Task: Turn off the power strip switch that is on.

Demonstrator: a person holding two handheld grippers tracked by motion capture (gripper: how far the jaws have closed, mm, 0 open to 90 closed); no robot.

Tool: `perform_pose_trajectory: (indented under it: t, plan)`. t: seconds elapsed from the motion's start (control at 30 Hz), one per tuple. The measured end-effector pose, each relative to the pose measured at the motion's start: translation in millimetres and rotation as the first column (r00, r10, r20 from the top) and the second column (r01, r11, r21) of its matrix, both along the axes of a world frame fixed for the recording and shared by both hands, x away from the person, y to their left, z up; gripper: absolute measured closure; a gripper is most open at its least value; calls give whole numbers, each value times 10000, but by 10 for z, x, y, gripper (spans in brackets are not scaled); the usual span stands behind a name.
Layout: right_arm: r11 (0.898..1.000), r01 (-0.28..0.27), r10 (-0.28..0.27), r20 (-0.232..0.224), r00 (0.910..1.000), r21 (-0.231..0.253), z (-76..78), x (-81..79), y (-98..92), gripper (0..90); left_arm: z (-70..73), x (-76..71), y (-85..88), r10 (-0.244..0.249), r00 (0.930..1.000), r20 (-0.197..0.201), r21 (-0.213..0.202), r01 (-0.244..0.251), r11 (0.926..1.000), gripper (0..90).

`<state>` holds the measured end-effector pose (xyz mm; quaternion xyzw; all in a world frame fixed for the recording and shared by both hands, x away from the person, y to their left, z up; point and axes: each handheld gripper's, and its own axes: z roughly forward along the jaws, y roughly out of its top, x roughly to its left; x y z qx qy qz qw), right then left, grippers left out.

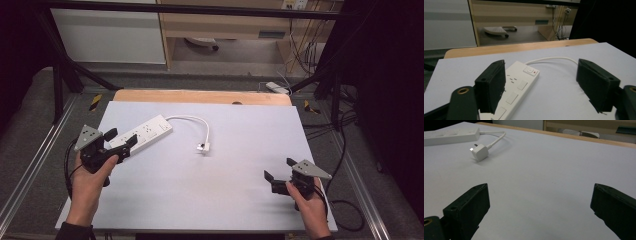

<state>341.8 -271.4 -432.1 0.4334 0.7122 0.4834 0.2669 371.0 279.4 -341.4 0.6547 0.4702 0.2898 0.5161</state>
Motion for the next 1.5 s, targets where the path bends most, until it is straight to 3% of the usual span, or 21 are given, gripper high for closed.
perform_pose_trajectory:
  t: [0.27, 0.3, 0.4, 0.57, 0.83, 1.13, 1.5]
  plan:
    - [10000, 6, -6, 74, 10000, 12, 9, -9, -6, 28, -23, 127, 78, 300, 9995, -11, 101, -300, 9995, 444]
    - [10000, 13, -13, 67, 10000, 10, 9, -10, -6, 28, -32, 143, 78, 297, 9996, -11, 141, -297, 9995, 498]
    - [10000, 10, -10, 68, 10000, -22, 6, -8, -4, 28, -57, 171, 90, 356, 9994, -51, 279, -354, 9990, 534]
    - [10000, 12, -13, 39, 10000, 32, 6, -4, 0, 28, -123, 192, 137, 379, 9992, -131, 117, -377, 9992, 670]
    - [10000, 20, -20, 69, 10000, 12, 7, -2, 0, 28, -215, 212, 234, 444, 9988, -215, -2, -444, 9990, 811]
    - [10000, 15, -15, 44, 10000, -3, 5, 1, 6, 28, -239, 209, 308, 625, 9979, -154, -2, -625, 9980, 894]
    - [10000, 6, -6, 58, 10000, -5, 7, 1, 7, 28, -303, 215, 364, 748, 9967, -314, 164, -743, 9971, 900]
